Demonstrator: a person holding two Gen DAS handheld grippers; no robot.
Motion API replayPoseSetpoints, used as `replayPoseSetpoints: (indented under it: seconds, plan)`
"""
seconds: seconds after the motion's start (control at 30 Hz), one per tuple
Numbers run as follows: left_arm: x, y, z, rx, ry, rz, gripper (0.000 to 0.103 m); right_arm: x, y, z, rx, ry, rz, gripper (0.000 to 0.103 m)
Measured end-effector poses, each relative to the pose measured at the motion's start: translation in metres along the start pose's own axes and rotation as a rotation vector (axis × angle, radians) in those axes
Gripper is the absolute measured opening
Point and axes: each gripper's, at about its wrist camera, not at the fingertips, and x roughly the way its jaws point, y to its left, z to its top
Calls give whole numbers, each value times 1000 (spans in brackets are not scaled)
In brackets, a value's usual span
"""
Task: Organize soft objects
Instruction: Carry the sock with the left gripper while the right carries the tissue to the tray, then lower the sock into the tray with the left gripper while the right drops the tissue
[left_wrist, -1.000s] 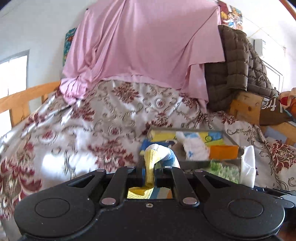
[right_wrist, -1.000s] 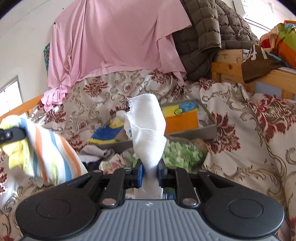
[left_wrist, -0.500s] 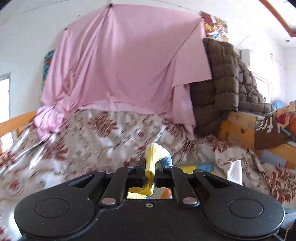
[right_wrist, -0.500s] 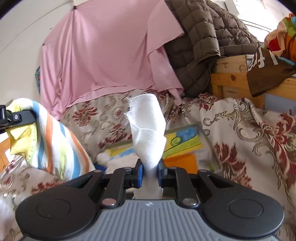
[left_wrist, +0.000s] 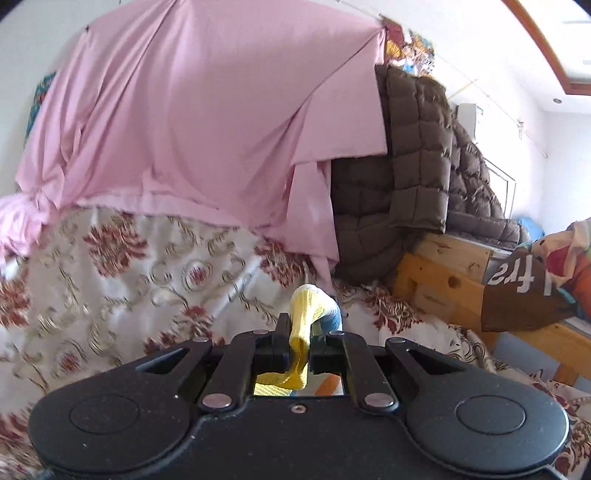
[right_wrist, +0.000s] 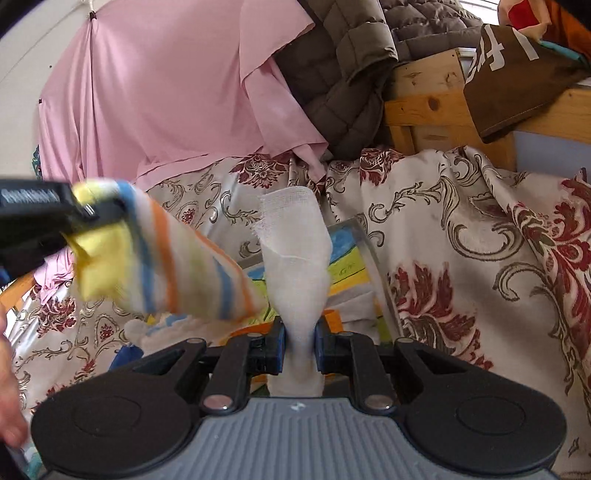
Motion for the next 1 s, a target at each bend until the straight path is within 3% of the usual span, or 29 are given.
replayPoseSetpoints:
  seconds: [0.13,0.37,0.57,0.77,0.83,1.0]
  plan:
    - [23,-1,-22,-36,65,9,9,9,-1,3,-10,2,4,18]
    - [43,9,-54,18,148,52,10,22,5,10,-41,26,16,22]
    - [58,27,-64,-56,213,96,14,24,2,11,-27,33,22,27]
    - [64,33,-70,-94,253,111,18,25,1,10,-32,33,14,38]
    - [62,32,-71,-93,255,110,22,24,3,9,-42,31,14,50]
    - [58,33,-73,-123,266,110,35,24,7,8,-61,28,7,61]
